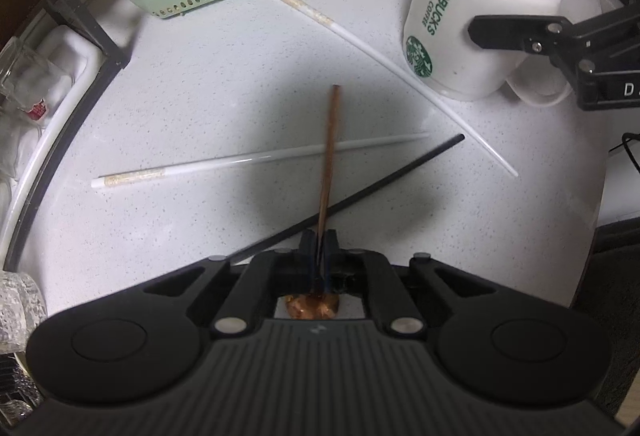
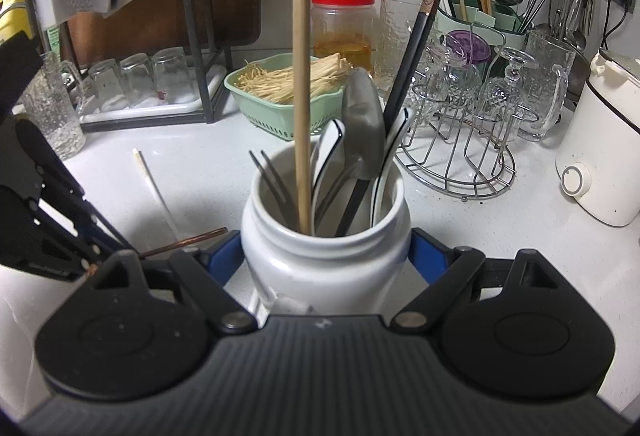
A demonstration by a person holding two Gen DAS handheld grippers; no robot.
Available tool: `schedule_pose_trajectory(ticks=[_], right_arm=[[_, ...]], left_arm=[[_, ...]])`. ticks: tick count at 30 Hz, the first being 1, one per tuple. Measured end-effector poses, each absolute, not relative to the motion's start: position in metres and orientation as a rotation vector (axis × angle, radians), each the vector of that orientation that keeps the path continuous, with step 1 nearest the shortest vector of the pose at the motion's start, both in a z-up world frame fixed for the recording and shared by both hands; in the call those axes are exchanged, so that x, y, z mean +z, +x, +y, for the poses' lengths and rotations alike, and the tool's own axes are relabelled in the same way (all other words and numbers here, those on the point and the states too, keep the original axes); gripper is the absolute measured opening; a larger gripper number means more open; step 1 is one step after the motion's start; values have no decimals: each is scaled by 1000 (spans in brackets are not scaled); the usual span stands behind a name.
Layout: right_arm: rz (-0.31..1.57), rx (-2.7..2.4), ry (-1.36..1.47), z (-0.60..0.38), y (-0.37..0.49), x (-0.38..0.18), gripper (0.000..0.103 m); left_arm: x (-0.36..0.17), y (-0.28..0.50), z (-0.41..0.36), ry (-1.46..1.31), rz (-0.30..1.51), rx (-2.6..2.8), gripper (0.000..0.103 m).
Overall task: Organize utensils
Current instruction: 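Carry the copper spoon above the white jar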
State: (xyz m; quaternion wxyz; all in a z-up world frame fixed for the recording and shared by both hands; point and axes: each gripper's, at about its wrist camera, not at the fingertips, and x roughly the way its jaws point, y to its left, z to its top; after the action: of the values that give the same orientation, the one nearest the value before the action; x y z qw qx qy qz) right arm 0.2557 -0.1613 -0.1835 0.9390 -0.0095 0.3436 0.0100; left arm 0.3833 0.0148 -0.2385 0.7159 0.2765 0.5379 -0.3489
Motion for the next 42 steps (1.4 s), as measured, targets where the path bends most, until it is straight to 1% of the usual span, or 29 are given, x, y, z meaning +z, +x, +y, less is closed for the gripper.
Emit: schedule_pose_trajectory(ticks=[5,10,21,30,36,42], right_arm=[[696,21,-21,-161,256,-184,90],[687,29,-30,-161,255,-184,90],[685,46,-38,-163,263,-184,90],[672,103,-64,-169,262,-185,90],[672,121,-71,-170,262,-185,90],[666,126,-76,-171,262,-186,90]], left_arm=[[-230,383,5,652,1222,-781,4],[-205,383,-4,709,1241,-796,4],[-103,394,-34,733,1271,-861,4],[-43,403,-63,663,1346,-936,4],[-33,408,-84,638,1435,-984,4],[-48,418,-110,643,1560,-989,4]])
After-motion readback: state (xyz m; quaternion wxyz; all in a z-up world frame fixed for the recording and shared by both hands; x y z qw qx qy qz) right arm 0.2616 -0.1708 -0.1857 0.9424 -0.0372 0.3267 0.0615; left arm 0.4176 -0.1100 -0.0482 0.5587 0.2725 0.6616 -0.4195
